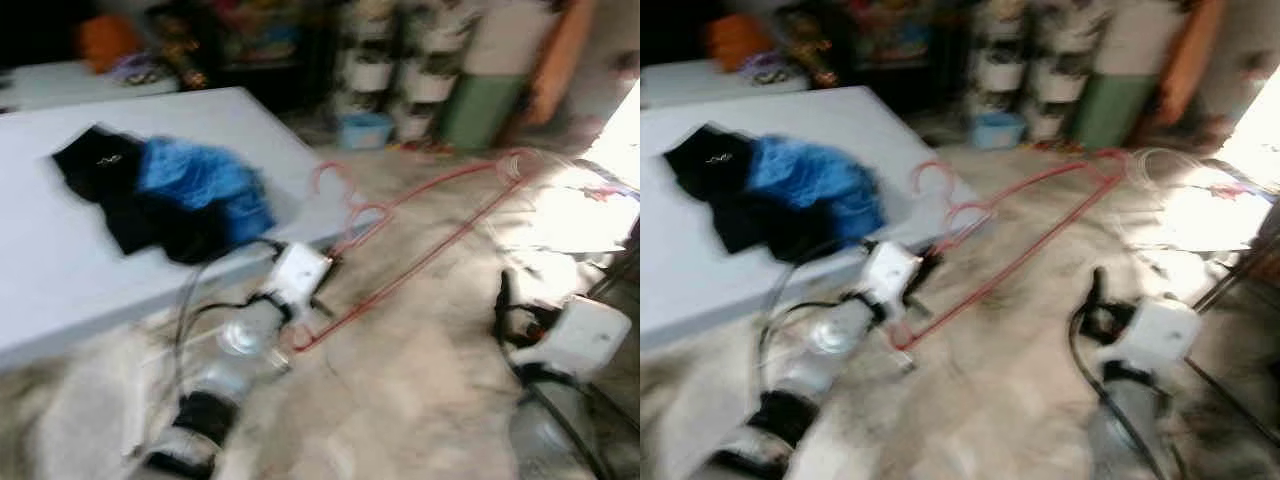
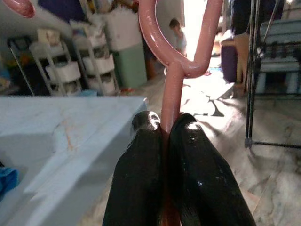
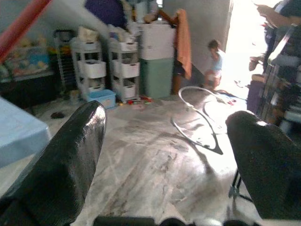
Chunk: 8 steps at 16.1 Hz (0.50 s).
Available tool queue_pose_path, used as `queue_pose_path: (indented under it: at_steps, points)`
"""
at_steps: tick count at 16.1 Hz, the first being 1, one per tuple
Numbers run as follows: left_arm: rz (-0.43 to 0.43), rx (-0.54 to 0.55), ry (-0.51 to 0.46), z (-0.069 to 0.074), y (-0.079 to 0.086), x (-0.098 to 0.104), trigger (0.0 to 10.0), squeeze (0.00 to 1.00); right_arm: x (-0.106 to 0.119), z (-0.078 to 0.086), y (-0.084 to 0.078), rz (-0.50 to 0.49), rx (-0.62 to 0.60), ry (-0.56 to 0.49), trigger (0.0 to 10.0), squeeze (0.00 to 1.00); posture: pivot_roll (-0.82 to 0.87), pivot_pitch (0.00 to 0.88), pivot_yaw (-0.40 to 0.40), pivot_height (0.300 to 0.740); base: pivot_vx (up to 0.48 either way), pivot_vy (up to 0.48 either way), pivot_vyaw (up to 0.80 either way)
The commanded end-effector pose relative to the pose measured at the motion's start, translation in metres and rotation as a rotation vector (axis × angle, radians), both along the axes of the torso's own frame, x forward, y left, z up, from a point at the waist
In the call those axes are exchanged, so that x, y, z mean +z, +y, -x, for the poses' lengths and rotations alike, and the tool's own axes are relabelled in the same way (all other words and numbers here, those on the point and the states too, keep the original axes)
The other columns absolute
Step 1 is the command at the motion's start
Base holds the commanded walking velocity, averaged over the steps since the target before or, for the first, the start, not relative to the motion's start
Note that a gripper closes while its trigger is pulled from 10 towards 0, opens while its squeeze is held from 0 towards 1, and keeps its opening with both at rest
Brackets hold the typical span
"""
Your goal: Hang hanger
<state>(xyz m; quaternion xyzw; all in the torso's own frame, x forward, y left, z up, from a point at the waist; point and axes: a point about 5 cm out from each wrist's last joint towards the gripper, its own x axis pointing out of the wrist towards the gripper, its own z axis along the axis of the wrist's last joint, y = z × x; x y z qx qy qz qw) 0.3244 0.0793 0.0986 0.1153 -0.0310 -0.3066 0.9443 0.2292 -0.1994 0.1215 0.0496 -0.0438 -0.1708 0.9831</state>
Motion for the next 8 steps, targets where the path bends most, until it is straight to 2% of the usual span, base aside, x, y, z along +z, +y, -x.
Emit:
queue_pose_path:
  at_steps: [1, 6, 7, 8]
  points:
    - [0.016, -0.033, -0.019, -0.0005, -0.012, 0.0069, 10.0, 0.0, 0.0044, 0.0008, -0.0074, 0.023, -0.023, -0.008, 10.0, 0.0, 0.07, 0.021, -0.094, 0.74, 0.277, 0.0, -0.8]
    - [0.003, -0.043, -0.009, -0.0001, -0.0132, 0.0055, 10.0, 0.0, 0.0029, 0.0015, -0.0057, 0.017, -0.028, -0.004, 10.0, 0.0, 0.07, 0.025, -0.089, 0.74, 0.262, 0.0, -0.8]
    - [-0.012, -0.042, 0.0, -0.0003, -0.0133, 0.0036, 10.0, 0.0, 0.0027, 0.0016, -0.0051, 0.01, -0.03, -0.008, 10.0, 0.0, 0.07, 0.025, -0.087, 0.74, 0.0, 0.0, -0.8]
    - [-0.037, -0.039, 0.009, -0.0005, -0.0133, 0.0002, 10.0, 0.0, 0.0022, 0.0014, -0.0044, 0.003, -0.034, -0.012, 10.0, 0.0, 0.07, 0.027, -0.078, 0.74, 0.0, 0.0, 0.0]
